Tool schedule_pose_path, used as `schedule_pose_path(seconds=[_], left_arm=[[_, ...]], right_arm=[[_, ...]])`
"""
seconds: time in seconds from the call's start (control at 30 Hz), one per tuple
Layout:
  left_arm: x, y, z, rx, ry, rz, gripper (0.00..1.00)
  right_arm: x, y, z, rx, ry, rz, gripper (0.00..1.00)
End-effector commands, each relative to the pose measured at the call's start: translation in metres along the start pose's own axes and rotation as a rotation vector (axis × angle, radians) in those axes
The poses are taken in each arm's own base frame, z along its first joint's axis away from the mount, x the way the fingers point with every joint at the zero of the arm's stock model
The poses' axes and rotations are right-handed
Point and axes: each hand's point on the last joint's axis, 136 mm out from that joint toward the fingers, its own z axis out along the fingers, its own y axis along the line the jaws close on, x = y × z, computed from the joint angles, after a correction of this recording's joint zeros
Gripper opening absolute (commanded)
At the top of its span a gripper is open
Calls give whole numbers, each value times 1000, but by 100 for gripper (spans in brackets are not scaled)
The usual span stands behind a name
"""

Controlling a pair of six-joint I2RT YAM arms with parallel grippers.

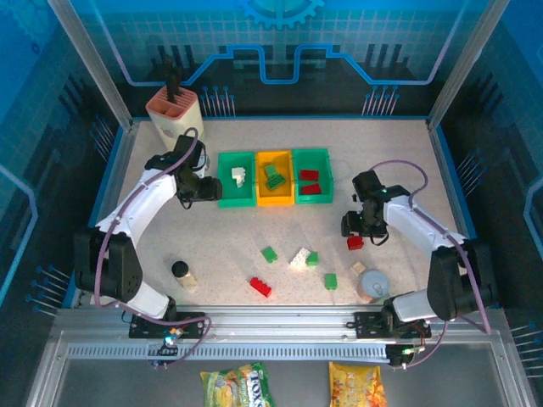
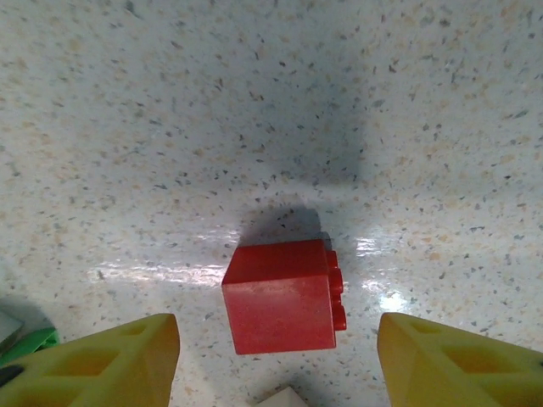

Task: Sort the legos into containers by color
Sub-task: Pick up the lego from the bottom-right of the table.

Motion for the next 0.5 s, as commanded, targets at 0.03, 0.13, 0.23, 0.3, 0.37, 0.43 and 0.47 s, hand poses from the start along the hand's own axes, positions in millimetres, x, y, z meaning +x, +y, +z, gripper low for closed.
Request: schedule_pose_path(seconds=[0.03, 0.13, 0.23, 0.3, 0.37, 0.43, 0.47], left_arm=[[-5, 3, -6, 10, -55, 34, 64], [-2, 3, -1, 17, -39, 36, 64], [3, 5, 5, 10, -12, 35, 64], [4, 5, 6, 12, -6, 34, 64], [4, 4, 7, 17, -6, 37, 64], [4, 4, 7, 17, -5, 37, 64], [4, 4, 7, 18, -4, 36, 64]], right_arm=[[6, -4, 16, 14, 63, 15, 66], [11, -3, 24, 10, 100, 17, 63], [15, 0, 30, -1, 129, 16, 60], [17, 1, 33, 0, 144, 13, 58], [19, 1, 36, 5, 158, 11, 57], [22, 1, 40, 7, 176, 13, 56], [22, 2, 41, 6, 182, 15, 55]])
